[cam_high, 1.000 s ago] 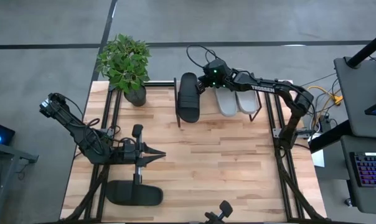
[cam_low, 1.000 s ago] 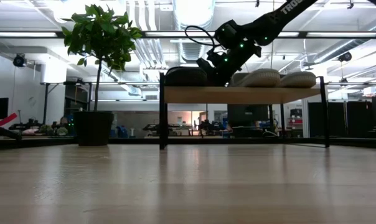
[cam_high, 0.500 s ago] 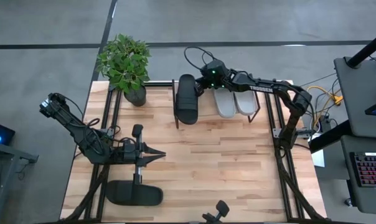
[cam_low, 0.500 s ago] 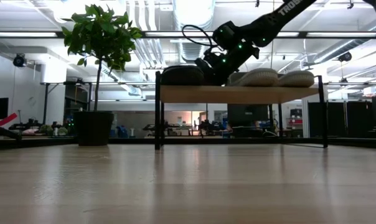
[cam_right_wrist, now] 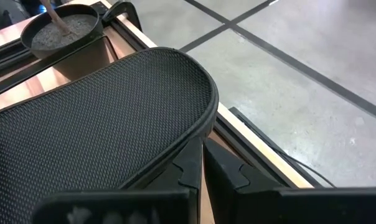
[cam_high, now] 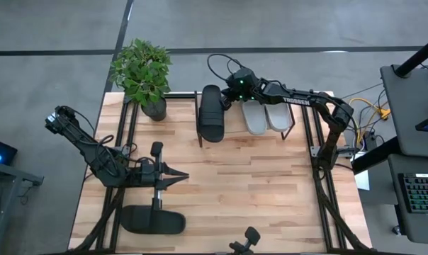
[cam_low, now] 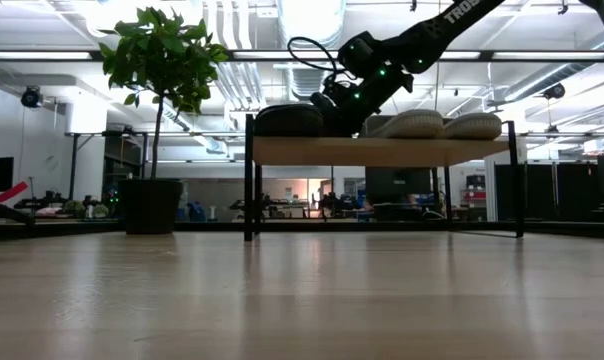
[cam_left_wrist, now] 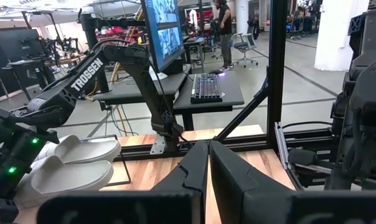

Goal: Pick and place slides into the shelf
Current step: Adjust the slides on the shelf

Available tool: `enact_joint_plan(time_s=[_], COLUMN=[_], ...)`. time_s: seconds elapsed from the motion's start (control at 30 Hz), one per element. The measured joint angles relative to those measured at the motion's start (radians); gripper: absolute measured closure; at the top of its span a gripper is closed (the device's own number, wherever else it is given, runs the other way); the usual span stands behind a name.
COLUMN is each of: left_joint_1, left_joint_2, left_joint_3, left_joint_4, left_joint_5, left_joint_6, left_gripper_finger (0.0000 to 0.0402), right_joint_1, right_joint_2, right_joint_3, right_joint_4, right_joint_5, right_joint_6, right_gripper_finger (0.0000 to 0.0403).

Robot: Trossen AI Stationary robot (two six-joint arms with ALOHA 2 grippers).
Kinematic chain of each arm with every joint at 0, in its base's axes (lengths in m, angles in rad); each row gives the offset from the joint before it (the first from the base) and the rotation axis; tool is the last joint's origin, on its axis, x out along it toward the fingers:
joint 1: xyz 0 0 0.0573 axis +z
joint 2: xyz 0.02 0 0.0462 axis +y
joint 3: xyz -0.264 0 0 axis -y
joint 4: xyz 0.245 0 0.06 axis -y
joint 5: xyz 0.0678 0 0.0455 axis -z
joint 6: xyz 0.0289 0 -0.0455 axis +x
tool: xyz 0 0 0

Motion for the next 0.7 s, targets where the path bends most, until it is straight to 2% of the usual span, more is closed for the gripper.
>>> enact_joint_plan(time_s=[0.7], left_joint_1=[0.0], left_joint_2=[0.002], left_joint_3=[-0.002], left_joint_4=[0.0], left_joint_5=[0.0], left_joint_6=[0.0], left_gripper_finger=[0.0398], right_joint_1=[-0.001], right_joint_2=[-0.001], right_joint_3=[0.028], right_joint_4=[0.027], right_joint_5=[-0.002], right_joint_6=[-0.081], right_gripper_finger=[0.0394])
